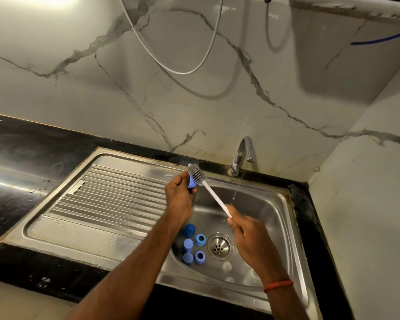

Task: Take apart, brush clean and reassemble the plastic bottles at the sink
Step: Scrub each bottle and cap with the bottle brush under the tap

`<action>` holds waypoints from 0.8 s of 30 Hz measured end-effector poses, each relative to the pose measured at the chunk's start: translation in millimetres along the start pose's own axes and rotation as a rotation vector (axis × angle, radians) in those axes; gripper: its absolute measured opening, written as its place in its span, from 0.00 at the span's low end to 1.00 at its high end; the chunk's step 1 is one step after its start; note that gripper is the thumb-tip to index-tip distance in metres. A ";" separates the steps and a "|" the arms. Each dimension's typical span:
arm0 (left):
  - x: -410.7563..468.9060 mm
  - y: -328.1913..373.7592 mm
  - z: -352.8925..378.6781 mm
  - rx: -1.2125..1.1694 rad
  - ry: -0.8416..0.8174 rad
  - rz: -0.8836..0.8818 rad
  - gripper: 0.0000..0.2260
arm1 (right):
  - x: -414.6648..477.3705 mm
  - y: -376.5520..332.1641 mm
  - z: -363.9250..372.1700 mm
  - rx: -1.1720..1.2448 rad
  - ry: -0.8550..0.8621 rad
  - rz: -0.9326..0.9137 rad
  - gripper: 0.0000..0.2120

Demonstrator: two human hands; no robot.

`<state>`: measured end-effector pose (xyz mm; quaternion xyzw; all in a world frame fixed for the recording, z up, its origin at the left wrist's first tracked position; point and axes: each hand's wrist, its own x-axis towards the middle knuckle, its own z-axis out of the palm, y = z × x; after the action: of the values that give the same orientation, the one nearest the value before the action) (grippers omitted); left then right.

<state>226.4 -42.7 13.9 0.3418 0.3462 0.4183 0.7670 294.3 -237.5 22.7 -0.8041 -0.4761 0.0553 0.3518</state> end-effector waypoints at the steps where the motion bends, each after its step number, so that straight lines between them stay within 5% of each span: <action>1: 0.8 2.9 -3.3 -0.026 0.015 -0.007 0.07 | -5.6 0.9 -0.4 0.004 -0.016 -0.007 0.20; 9: -11.3 -3.2 15.5 0.015 -0.035 0.027 0.07 | 6.2 -12.4 11.1 0.055 0.111 0.071 0.18; 16: -10.1 10.0 11.3 -0.249 0.126 -0.143 0.06 | -20.4 1.3 13.0 0.058 0.029 0.021 0.20; 24: -15.2 -4.8 23.5 -0.024 0.005 -0.181 0.08 | 9.5 -10.3 10.1 0.018 0.133 0.045 0.19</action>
<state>241.3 -63.6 26.1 0.2991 0.3724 0.3523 0.8049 287.7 -221.6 23.9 -0.8133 -0.4328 0.0138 0.3887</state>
